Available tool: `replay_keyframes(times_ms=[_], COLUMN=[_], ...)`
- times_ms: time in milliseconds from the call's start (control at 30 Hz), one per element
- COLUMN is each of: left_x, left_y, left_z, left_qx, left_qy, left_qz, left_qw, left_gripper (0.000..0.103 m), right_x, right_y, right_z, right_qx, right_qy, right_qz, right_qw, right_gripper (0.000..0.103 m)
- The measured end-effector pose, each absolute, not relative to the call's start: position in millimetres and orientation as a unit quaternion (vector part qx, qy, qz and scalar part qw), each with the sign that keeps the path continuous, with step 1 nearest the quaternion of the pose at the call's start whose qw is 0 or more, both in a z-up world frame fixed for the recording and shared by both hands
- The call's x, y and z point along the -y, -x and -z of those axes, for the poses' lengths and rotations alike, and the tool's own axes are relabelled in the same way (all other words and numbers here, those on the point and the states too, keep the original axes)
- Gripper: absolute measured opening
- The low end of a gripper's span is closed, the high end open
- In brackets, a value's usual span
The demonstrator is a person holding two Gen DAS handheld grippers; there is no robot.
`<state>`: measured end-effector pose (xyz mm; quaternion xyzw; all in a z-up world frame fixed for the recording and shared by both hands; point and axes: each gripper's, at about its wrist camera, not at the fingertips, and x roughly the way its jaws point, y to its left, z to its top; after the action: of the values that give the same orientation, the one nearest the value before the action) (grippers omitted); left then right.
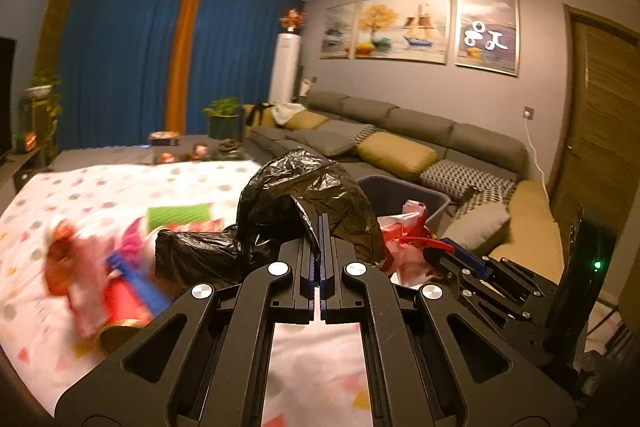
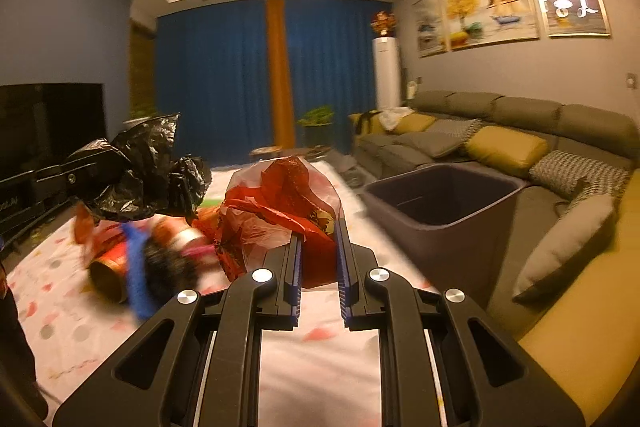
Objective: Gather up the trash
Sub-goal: 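Carry both bags to the grey bin and release them inside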
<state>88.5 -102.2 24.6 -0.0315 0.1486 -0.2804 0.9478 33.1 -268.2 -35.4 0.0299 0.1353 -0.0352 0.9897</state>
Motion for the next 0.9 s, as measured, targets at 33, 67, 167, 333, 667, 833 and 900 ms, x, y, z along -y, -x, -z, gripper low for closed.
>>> replay_keyframes(times_ms=[33,67,167,333,667,833,900], left_x=[110,122,154,203,273,296,303], left_y=[-92,-99,-118,-150,-209,-229,-235], left_z=[-26,-28,-35,-39,-24,-18,-14], left_qx=[-0.148,-0.145,-0.141,-0.139,-0.162,-0.167,-0.171], left_qy=[0.030,0.027,0.026,0.021,0.028,0.027,0.022], left_qz=[0.286,0.293,0.310,0.332,0.355,0.364,0.365], left_qw=[0.946,0.945,0.940,0.933,0.920,0.916,0.915], left_gripper=[0.000,0.000,0.000,0.000,0.000,0.000,0.000], right_x=[277,284,308,346,409,424,429], right_y=[-37,-41,-57,-80,-129,-145,-152], right_z=[33,31,25,16,14,19,23], right_qx=[-0.133,-0.132,-0.127,-0.114,-0.112,-0.114,-0.118], right_qy=[-0.030,-0.030,-0.032,-0.029,-0.042,-0.048,-0.048], right_qz=[0.047,0.058,0.091,0.134,0.192,0.199,0.201], right_qw=[0.990,0.989,0.987,0.984,0.974,0.972,0.971], right_gripper=[0.016,0.016,0.016,0.016,0.016,0.016,0.016])
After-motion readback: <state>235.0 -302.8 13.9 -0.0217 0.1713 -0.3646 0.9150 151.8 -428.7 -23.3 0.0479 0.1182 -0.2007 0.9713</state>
